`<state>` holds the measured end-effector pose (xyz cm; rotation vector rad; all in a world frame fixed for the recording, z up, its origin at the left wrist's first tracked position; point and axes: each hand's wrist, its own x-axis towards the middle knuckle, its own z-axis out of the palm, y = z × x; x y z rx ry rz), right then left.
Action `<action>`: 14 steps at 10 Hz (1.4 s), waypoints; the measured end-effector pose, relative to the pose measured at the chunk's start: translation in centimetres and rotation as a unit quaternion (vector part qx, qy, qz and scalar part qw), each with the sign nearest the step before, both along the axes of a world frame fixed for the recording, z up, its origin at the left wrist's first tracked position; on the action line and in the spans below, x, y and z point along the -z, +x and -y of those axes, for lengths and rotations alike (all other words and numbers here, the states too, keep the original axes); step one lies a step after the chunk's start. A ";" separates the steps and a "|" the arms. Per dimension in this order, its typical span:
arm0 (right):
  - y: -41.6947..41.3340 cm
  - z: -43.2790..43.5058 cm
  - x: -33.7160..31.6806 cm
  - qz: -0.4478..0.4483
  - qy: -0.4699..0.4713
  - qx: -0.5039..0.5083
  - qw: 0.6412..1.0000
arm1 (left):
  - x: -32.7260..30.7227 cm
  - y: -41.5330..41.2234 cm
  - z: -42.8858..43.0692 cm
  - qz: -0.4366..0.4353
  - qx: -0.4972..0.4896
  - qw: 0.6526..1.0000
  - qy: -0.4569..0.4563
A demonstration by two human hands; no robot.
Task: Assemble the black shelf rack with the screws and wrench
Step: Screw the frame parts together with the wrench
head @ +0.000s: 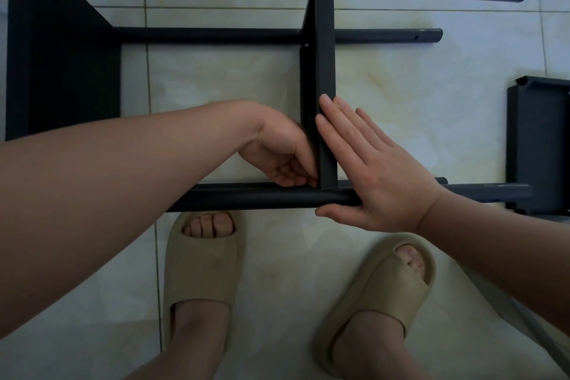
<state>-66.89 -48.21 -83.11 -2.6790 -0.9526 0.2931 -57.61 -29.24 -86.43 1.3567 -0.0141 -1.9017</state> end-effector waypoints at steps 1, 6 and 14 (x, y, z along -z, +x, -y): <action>0.0 0.0 0.0 0.001 0.001 0.001 1.000 | -0.2 0.1 0.0 -0.008 0.002 1.000 -0.001; 0.0 0.1 0.1 0.002 0.004 0.001 1.000 | 0.1 0.3 -0.3 0.018 0.037 0.999 -0.001; 0.0 0.1 0.2 0.003 0.005 0.002 1.000 | 0.4 -0.2 -0.1 0.030 0.024 0.999 -0.002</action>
